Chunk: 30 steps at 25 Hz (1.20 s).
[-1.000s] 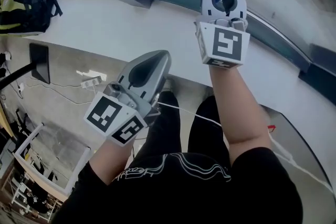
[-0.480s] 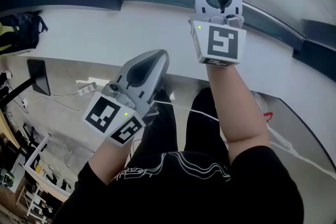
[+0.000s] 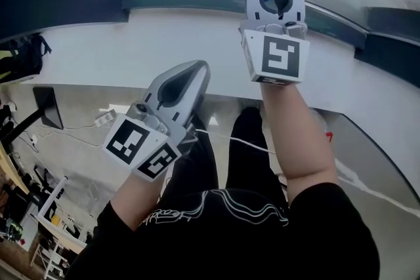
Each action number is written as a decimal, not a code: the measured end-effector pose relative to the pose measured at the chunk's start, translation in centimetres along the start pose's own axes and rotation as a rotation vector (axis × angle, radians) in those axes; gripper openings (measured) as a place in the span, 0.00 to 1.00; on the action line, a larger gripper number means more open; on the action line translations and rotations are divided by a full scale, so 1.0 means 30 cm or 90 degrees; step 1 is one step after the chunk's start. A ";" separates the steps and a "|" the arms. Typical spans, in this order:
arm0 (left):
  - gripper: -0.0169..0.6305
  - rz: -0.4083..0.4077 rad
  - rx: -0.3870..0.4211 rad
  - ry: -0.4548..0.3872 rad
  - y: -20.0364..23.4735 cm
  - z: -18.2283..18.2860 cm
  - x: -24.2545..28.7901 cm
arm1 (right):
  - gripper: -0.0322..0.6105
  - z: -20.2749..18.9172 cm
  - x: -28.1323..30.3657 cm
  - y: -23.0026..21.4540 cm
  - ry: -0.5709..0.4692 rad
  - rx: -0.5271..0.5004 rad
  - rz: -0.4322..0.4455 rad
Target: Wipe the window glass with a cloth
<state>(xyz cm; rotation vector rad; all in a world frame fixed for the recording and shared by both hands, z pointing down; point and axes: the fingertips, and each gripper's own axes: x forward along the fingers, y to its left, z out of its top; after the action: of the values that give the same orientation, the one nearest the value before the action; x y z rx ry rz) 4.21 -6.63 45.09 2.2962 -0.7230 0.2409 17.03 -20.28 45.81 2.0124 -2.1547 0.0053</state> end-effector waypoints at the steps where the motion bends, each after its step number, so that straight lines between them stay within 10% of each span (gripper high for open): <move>1: 0.04 -0.003 0.002 0.000 -0.020 0.001 0.015 | 0.16 -0.002 -0.014 -0.027 0.000 -0.002 -0.004; 30: 0.04 -0.076 0.060 0.060 -0.519 -0.149 0.469 | 0.16 -0.135 -0.381 -0.852 -0.017 0.006 -0.157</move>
<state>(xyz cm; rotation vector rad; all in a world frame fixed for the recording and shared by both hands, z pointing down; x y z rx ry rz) 24.73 -0.41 44.51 2.3902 -0.5346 0.3310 43.53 -10.42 44.88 2.2817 -1.9096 -0.0479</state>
